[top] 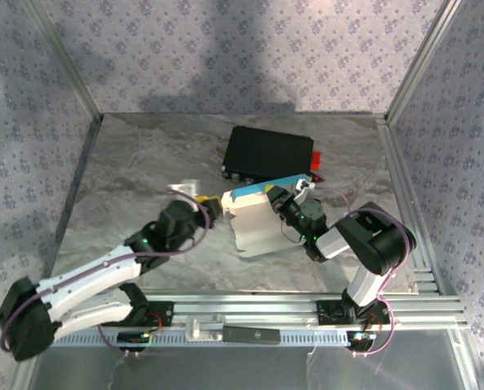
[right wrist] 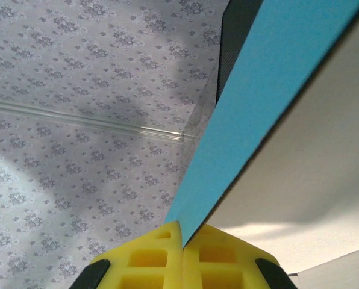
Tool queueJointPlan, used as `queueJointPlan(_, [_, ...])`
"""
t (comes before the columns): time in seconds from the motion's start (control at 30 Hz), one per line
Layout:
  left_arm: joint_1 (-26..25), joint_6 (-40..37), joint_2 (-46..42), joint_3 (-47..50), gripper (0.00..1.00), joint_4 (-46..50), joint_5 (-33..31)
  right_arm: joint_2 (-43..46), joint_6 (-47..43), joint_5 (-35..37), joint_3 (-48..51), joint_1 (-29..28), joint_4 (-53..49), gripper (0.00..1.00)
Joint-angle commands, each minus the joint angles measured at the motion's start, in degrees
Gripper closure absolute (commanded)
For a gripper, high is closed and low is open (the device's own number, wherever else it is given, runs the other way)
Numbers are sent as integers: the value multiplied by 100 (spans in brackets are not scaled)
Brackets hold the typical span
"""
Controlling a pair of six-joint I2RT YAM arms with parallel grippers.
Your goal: Fold the paper box
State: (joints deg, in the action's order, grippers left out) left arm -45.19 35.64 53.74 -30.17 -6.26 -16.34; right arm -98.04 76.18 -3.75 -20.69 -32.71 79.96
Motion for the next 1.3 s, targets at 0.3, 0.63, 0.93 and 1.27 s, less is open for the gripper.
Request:
queueJointPlan(0.3, [1487,-2051,2208,234,70,-1990,2861,-140,56,183,3,-87,-891,100])
queueJointPlan(0.63, [1461,-2564,3158,165,69,-3327,3558,-214,86,140,-32,-46,-884,100])
queueJointPlan(0.93, [1290,-2700,3405,13,68,-3420,3754,-283,94,137,-52,-43,-842,100])
queueJointPlan(1.27, [995,-2711,3605,-190,68,-3416,3319,-335,120,138,-36,-47,-770,100])
